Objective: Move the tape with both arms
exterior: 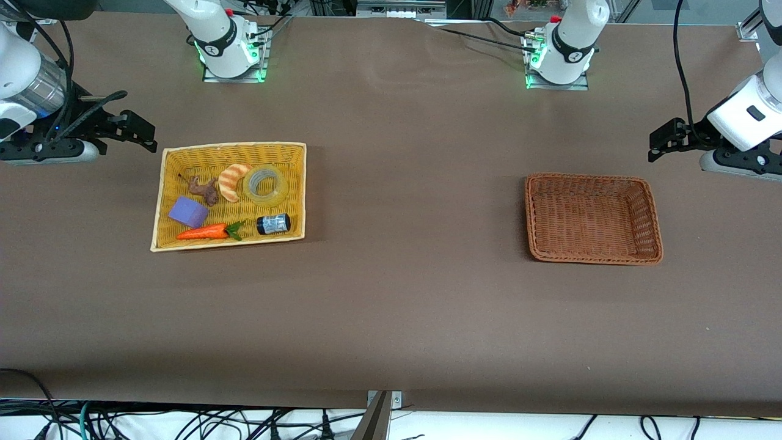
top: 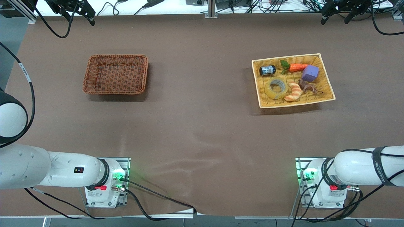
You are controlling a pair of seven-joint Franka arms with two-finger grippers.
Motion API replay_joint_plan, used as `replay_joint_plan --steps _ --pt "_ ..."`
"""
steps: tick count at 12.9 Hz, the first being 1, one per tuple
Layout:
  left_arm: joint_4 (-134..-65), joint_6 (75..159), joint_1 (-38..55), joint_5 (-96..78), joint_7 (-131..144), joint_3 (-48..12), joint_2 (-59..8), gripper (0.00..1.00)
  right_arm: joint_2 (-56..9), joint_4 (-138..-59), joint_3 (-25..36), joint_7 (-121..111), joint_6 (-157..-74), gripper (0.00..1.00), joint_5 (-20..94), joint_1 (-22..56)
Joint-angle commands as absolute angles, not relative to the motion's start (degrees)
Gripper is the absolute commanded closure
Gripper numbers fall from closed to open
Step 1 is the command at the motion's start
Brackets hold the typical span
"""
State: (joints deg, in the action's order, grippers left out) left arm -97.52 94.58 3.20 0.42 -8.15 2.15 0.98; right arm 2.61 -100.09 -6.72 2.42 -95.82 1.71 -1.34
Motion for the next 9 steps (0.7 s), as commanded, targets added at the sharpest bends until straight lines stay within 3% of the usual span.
replay_joint_plan --steps 1,6,9 --pt "-96.42 93.52 3.08 0.09 -8.7 2.29 0.97 0.0 2.55 -99.84 -6.86 1.67 -95.1 0.0 1.14 -1.23" --pt "-96.42 93.52 3.08 0.09 -8.7 2.29 0.97 0.0 2.11 -100.28 -7.65 1.76 -95.45 0.0 1.14 -1.23" --pt "-96.42 93.52 3.08 0.09 -8.7 2.29 0.97 0.0 0.44 -103.61 -10.28 2.9 -100.0 0.0 1.14 -1.14"
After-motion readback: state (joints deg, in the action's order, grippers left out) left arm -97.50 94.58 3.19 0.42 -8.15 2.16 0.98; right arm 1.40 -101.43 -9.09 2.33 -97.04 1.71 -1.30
